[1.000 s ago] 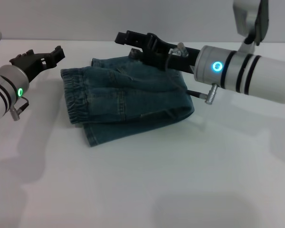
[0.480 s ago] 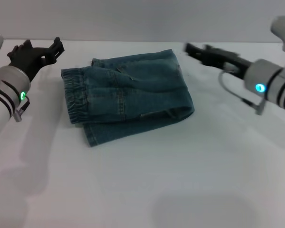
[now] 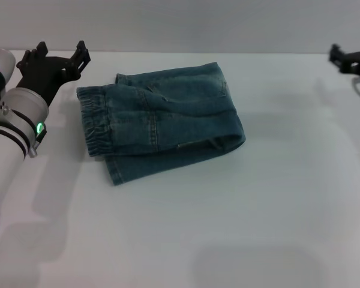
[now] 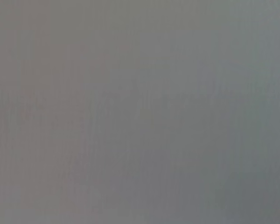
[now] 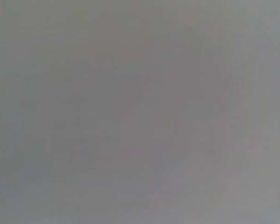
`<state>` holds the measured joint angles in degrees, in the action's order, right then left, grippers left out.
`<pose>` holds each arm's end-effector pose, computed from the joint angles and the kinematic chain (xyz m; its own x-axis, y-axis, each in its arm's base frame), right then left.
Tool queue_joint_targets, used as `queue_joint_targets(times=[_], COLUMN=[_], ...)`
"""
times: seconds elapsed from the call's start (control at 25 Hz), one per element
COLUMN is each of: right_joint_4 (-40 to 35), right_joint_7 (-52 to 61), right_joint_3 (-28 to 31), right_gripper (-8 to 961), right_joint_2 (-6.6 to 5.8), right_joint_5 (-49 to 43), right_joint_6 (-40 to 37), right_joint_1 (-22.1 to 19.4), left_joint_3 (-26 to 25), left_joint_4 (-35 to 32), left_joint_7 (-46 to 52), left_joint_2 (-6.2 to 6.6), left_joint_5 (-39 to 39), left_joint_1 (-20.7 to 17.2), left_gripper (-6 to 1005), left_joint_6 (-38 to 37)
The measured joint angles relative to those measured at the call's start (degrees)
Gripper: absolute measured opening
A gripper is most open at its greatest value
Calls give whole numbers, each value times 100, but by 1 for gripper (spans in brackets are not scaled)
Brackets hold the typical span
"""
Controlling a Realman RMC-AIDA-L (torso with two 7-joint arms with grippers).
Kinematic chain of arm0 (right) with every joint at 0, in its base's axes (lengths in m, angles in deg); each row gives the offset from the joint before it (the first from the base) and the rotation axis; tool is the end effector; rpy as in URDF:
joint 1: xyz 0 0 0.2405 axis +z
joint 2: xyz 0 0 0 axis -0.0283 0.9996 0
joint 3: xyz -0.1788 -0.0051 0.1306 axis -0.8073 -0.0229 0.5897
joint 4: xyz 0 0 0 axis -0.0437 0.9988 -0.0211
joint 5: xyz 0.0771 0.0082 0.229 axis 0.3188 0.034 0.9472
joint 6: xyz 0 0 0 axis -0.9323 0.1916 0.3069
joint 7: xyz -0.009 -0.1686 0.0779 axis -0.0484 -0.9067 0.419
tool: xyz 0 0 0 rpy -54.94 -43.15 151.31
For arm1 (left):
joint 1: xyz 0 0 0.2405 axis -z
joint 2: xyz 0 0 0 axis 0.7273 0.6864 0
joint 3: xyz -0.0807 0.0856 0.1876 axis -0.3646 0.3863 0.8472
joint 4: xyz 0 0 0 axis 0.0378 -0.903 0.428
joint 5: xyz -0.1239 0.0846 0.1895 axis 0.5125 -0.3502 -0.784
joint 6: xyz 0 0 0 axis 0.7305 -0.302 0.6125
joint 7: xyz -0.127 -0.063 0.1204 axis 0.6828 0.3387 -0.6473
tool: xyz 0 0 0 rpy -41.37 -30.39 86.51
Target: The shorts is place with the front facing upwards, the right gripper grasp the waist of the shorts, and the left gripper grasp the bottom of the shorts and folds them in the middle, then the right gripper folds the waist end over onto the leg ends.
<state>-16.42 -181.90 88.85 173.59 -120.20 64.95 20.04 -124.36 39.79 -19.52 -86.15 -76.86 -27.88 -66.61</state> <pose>0.2552 0.4763 0.0187 0.7083 -0.3302 -0.6239 -0.6704 -0.0378 -0.7410 -0.2376 0.4447 -0.0267 0.6530 0.1543 0.7415 0.7570 -0.1045 -0.6450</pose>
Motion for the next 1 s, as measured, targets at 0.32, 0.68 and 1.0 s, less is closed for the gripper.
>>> queue_joint_targets(times=[0.32,0.68,1.0], right_joint_4=[193,-1718,-3802], right_joint_7=[1442,7825,12714], right_joint_3=[-1241,-3542,-4230], right_gripper=[653,652,653], right_joint_2=[-34,-51,-66], right_joint_5=[-2423,-7425,-8769], right_joint_6=[-3622,-5852,-6847], right_joint_1=[384,88,661], left_joint_3=[126,342,1057], left_joint_4=[-50,-441,-1023], left_joint_7=[4,126,826], left_joint_2=[-4,-20,-19], left_joint_5=[5,11,7], left_joint_1=[41,358,675], left_gripper=[811,810,810], left_joint_6=[-64,-341,-1087])
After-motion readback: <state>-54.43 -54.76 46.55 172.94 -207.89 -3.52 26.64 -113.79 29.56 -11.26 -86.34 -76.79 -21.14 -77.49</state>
